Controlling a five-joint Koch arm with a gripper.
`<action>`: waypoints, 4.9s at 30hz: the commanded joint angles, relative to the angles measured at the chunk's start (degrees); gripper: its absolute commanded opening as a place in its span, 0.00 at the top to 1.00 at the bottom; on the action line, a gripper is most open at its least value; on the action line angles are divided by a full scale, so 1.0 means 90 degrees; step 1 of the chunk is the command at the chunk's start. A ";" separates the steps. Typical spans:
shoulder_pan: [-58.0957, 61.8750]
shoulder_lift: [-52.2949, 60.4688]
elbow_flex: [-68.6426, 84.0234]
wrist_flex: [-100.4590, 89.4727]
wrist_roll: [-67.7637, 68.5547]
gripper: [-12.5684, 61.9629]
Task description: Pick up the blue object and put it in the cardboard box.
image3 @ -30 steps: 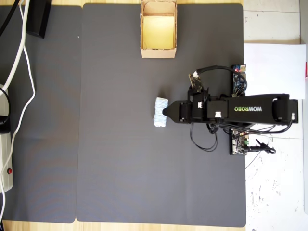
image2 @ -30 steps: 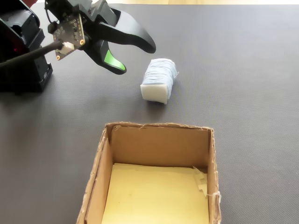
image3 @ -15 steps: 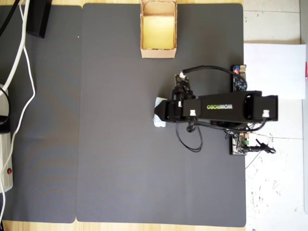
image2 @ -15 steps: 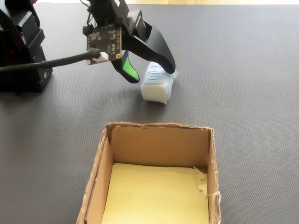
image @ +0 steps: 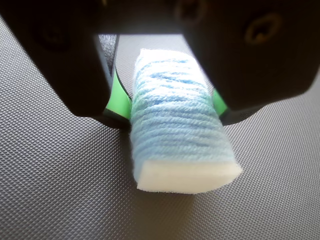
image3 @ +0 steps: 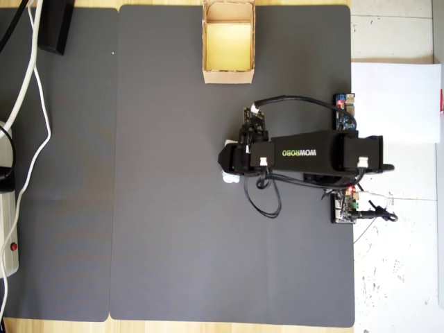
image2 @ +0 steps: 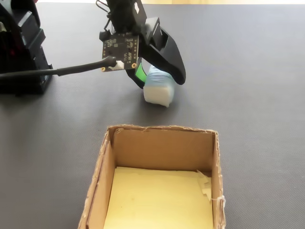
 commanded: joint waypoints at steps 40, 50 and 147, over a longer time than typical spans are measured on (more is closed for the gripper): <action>0.0850 0.5264 0.3965 -0.5146 0.0254 0.70; 0.1885 0.4971 0.2646 -0.5322 -0.0723 0.70; -0.0518 0.5273 0.5547 -0.5234 -0.0293 0.37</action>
